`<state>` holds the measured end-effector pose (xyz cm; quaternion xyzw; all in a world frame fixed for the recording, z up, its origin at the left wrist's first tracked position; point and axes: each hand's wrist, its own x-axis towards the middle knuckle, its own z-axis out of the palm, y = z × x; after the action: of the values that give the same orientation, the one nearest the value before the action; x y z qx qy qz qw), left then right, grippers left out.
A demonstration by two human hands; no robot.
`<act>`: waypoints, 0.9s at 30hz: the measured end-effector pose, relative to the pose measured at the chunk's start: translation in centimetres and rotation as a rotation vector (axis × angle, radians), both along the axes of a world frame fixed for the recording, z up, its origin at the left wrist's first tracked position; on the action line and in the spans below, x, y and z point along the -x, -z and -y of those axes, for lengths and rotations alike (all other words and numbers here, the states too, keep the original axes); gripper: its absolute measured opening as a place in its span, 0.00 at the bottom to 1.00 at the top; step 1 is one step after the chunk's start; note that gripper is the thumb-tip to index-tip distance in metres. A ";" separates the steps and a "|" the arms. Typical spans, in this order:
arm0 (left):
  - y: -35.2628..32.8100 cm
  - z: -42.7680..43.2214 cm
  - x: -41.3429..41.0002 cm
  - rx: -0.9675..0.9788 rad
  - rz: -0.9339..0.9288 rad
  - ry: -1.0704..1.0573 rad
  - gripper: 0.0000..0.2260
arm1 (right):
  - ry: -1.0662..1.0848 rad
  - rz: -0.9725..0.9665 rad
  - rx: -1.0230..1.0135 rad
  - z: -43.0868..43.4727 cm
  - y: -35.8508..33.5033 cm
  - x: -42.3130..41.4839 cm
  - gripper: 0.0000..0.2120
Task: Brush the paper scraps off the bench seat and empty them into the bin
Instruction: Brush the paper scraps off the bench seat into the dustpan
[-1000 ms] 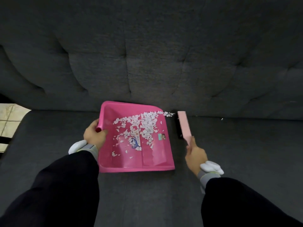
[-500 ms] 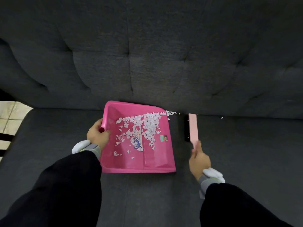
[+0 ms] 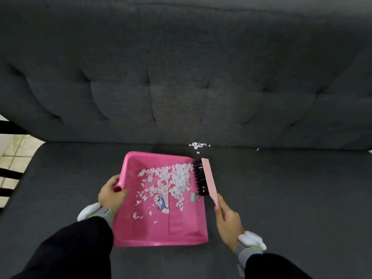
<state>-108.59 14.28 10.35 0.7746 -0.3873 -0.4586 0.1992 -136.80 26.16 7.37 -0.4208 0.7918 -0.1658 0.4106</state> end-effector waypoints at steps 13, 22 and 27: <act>-1.3 -0.1 -1.2 0.092 -0.017 -0.062 0.27 | -0.133 -0.199 -0.100 4.0 -1.4 3.9 0.23; 1.0 8.5 1.0 0.206 0.088 0.149 0.07 | -0.442 -0.291 -0.167 16.3 0.8 0.1 0.16; 3.7 10.9 1.8 0.107 0.104 0.266 0.07 | -0.585 -0.265 -0.212 20.8 3.1 -2.8 0.13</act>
<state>-110.43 3.41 6.67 0.7276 -0.5200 -0.4187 0.1574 -134.01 5.33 4.29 -0.6030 0.6967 0.0986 0.3759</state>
